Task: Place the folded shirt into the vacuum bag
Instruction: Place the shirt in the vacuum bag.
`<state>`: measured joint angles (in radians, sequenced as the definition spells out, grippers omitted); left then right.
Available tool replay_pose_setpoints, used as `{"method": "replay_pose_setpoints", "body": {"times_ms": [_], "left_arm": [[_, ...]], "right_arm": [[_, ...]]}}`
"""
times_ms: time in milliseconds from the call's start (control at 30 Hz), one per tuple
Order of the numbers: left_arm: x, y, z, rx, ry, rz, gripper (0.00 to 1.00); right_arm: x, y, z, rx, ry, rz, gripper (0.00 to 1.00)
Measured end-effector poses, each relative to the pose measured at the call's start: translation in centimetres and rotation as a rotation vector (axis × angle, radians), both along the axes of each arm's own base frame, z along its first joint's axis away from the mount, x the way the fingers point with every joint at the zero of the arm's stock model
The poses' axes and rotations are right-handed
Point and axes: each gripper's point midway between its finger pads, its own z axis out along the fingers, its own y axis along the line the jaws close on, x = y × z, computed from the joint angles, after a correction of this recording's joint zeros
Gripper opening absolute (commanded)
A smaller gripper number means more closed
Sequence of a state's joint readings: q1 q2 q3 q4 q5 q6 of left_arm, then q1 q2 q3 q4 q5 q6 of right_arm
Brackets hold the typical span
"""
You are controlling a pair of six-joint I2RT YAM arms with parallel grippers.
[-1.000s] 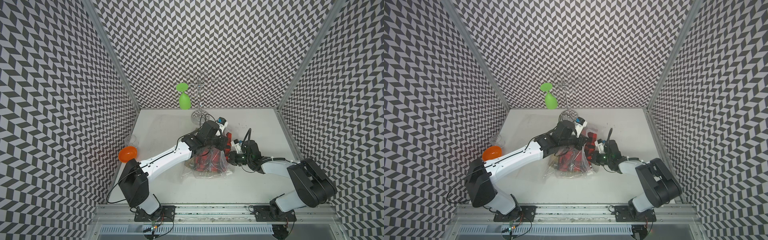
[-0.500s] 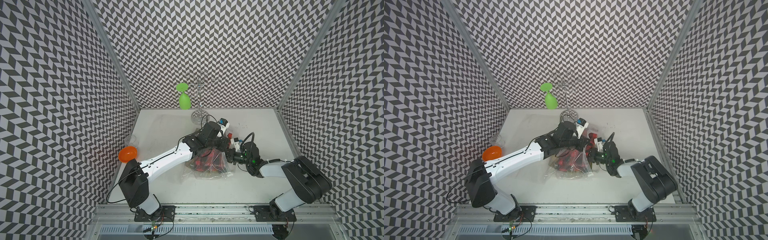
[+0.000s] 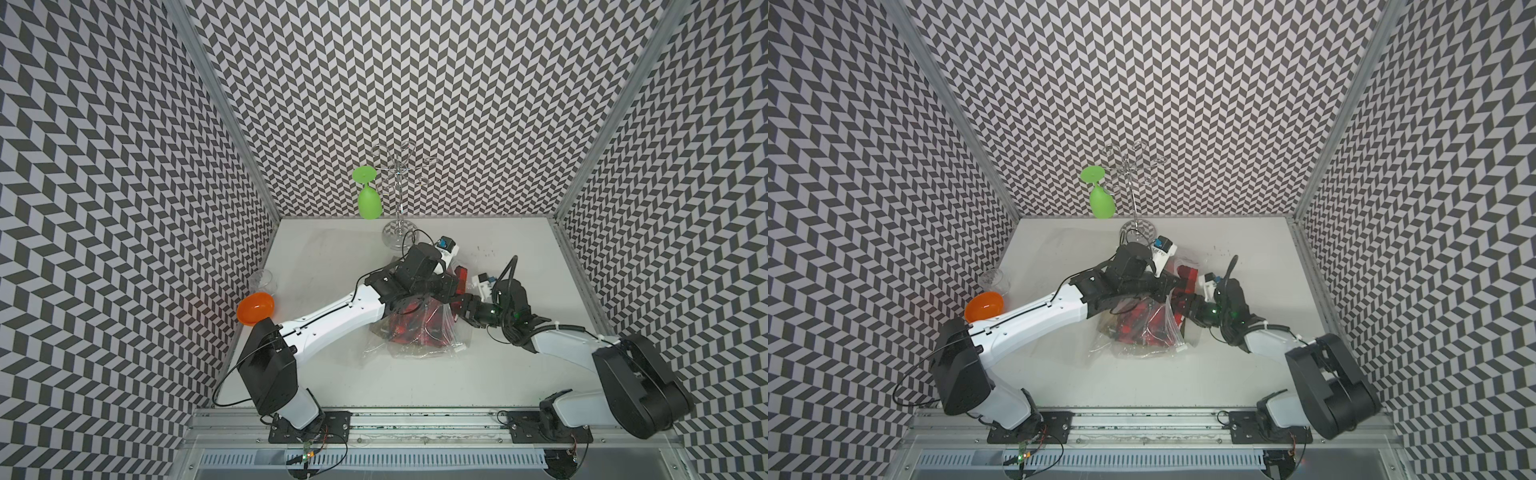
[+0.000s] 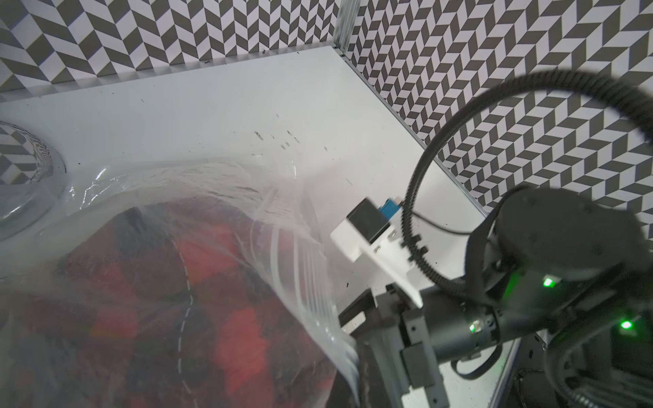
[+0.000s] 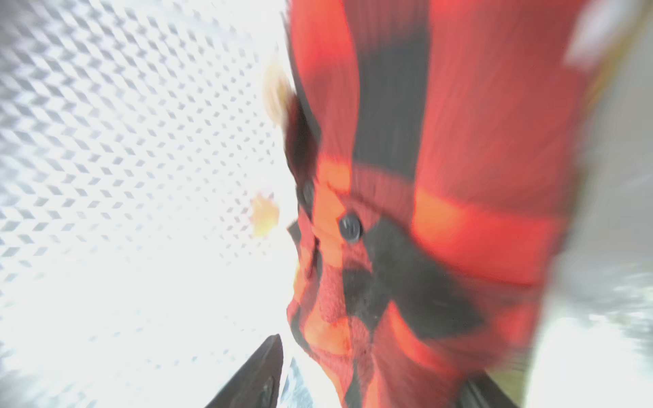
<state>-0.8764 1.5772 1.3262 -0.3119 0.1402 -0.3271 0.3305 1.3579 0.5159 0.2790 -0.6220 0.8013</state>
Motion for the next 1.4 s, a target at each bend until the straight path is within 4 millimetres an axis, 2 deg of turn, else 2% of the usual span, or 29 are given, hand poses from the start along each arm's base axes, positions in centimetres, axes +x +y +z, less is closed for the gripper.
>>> {"method": "replay_pose_setpoints", "body": {"times_ms": [133, 200, 300, 367, 433, 467, 633, 733, 767, 833, 967, 1033, 1133, 1200, 1300, 1400], "left_arm": [[0.0, -0.1, 0.1, -0.006, 0.001, -0.002, 0.05], [-0.1, -0.1, 0.1, -0.006, 0.001, -0.002, 0.05], [-0.2, -0.2, 0.1, -0.006, 0.001, -0.005, 0.05], [-0.3, -0.3, 0.1, -0.005, 0.001, -0.008, 0.05], [-0.4, -0.3, 0.1, -0.005, 0.001, -0.010, 0.05], [-0.4, -0.3, 0.1, -0.005, 0.001, -0.011, 0.05], [-0.4, -0.4, 0.1, -0.004, 0.001, -0.011, 0.05], [-0.3, -0.4, 0.1, -0.004, -0.002, -0.007, 0.05], [-0.3, -0.4, 0.2, -0.005, -0.004, -0.005, 0.05], [-0.1, -0.3, 0.5, -0.007, -0.011, 0.002, 0.05], [0.2, -0.2, 0.6, -0.003, -0.019, 0.017, 0.05], [0.3, -0.2, 0.7, -0.005, -0.021, 0.024, 0.05], [0.6, 0.1, 0.6, -0.004, -0.022, 0.034, 0.05], [0.8, 0.2, 0.7, -0.006, -0.024, 0.039, 0.05], [1.0, 0.4, 0.7, -0.007, -0.026, 0.046, 0.05], [1.2, 0.7, 0.5, -0.008, -0.025, 0.053, 0.05]], "right_arm": [[2.6, -3.0, 0.8, -0.061, -0.038, -0.077, 0.64], [3.7, -3.1, 0.6, -0.067, -0.031, -0.085, 0.62], [5.4, -2.6, -0.9, -0.061, 0.002, -0.093, 0.58], [6.3, -2.2, -2.0, -0.052, 0.028, -0.097, 0.49], [7.2, -1.4, -2.8, -0.042, 0.042, -0.093, 0.33], [7.6, -1.0, -2.7, -0.034, 0.036, -0.089, 0.29], [9.0, 2.3, 0.7, 0.027, -0.058, -0.066, 0.22], [10.0, 3.0, 1.9, 0.047, -0.081, -0.107, 0.20], [10.2, 3.0, 1.7, 0.049, -0.077, -0.121, 0.21], [10.9, 2.7, 0.0, 0.040, -0.043, -0.160, 0.22], [11.1, 2.1, -5.7, -0.019, 0.063, -0.203, 0.26], [11.0, 1.9, -7.1, -0.030, 0.091, -0.213, 0.39], [11.0, 2.2, -6.3, -0.018, 0.066, -0.181, 0.60], [10.8, 2.0, -5.3, -0.023, 0.045, -0.158, 0.69], [9.9, 0.8, -3.0, -0.052, 0.015, -0.128, 0.73], [8.9, -2.6, 0.2, -0.053, -0.047, -0.144, 0.73]]}}
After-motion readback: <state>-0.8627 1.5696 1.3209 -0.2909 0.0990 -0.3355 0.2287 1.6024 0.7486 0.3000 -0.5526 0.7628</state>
